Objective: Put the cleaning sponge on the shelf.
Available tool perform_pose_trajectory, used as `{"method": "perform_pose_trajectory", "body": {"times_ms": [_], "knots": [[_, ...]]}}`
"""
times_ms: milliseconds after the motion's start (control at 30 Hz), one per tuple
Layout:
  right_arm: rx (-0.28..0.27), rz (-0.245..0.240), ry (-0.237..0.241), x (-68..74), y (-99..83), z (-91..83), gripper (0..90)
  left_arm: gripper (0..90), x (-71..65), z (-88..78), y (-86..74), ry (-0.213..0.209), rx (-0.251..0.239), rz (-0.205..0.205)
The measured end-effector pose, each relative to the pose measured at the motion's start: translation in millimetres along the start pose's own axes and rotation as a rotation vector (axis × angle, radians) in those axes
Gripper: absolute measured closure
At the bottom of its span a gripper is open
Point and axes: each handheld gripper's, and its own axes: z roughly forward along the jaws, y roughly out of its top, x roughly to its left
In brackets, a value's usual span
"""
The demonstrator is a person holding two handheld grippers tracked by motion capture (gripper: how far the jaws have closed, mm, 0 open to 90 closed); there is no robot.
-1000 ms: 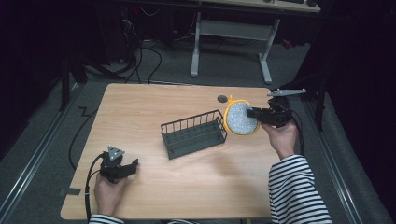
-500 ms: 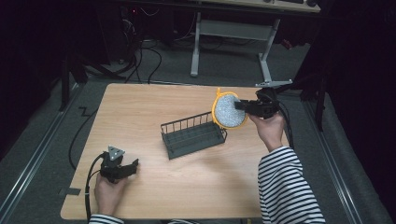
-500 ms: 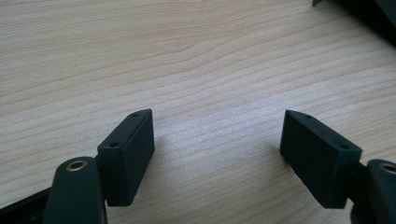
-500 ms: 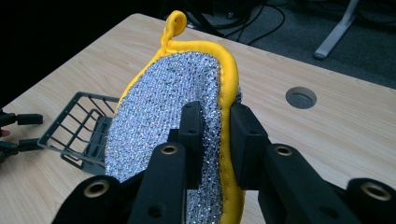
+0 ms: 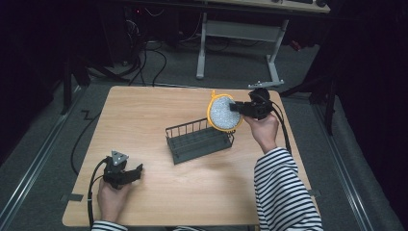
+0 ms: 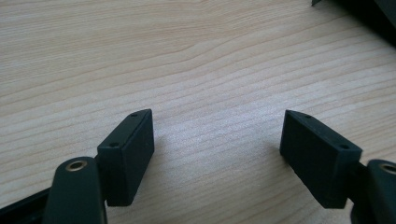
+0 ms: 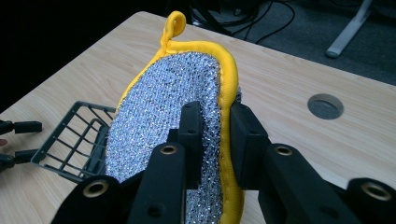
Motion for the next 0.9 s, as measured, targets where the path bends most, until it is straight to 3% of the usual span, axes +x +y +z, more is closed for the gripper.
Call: {"method": "perform_pose_trajectory", "body": {"times_ms": [100,500,900], "knots": [[0.011,-0.02,0.003,6.0,2.8,14.2,76.2,26.5,0.1,0.0,0.0,0.0,0.0,0.001],[0.036,-0.02,0.032,15.1,2.9,49.8,76.0,26.4,-0.1,-0.2,-0.1,-0.001,0.001,0.0],[0.061,-0.016,0.036,19.1,-3.7,70.8,75.4,26.4,0.0,-0.3,-0.1,-0.002,0.002,0.003]]}}
